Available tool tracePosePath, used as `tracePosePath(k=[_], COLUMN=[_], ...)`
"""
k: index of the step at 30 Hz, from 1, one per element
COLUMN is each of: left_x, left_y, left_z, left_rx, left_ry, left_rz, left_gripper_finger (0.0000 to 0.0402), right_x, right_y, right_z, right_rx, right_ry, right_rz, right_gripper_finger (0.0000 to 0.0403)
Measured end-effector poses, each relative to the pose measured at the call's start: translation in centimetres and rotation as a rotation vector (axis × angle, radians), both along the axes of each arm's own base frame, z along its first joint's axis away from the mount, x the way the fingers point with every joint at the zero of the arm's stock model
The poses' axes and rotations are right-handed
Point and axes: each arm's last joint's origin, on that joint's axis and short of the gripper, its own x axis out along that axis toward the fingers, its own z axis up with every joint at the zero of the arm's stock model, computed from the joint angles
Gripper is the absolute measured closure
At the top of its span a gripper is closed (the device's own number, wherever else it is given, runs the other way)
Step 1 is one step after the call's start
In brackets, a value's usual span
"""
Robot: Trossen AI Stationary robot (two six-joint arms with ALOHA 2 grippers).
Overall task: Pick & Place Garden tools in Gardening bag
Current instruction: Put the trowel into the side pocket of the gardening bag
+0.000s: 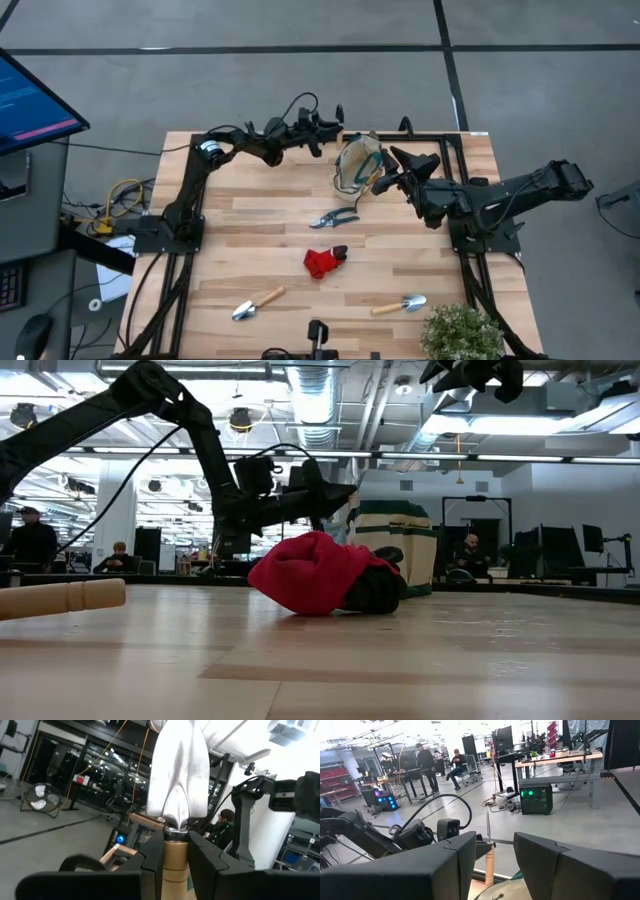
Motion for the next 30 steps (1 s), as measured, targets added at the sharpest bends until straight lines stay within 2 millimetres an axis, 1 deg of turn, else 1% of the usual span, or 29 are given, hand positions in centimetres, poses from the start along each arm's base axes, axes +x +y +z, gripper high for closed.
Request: tracePosePath(k=[4,9,21,24,27,30], left_x=[0.8,1.5,2.2,1.7,0.2,-1.4], left_y=[-0.8,-1.9,-2.9,-2.3,-0.6,0.8], left_z=[0.7,0.6,0.5,0.5,1.5,2.6], left_rx=[0.009,0.025,0.042,0.088,0.097,0.145], left_ry=[-0.021,-0.016,-0.007,0.012,0.002,-0.003], left_rz=[-0.036,-0.057,-0.072,-0.094,-0.065,-0.053], left_gripper_finger=[0.0340,0.0340,0.0340,0.0340,0.0340,0.0340], right_x=[0.0,0.0,0.0,0.0,0.0,0.0], right_y=[-0.3,-0.5,-0.5,-0.6,-0.6,-0.4], right_z=[0.1,0.1,0.2,0.2,0.2,0.2], right_rx=[0.002,0.003,0.004,0.004,0.002,0.000], right_ry=[-0.011,-0.017,-0.021,-0.021,-0.019,-0.013], right_rz=[-0.013,-0.020,-0.023,-0.027,-0.024,-0.018], right_gripper_finger=[0.0275,0.0275,0.0275,0.0275,0.0275,0.0275])
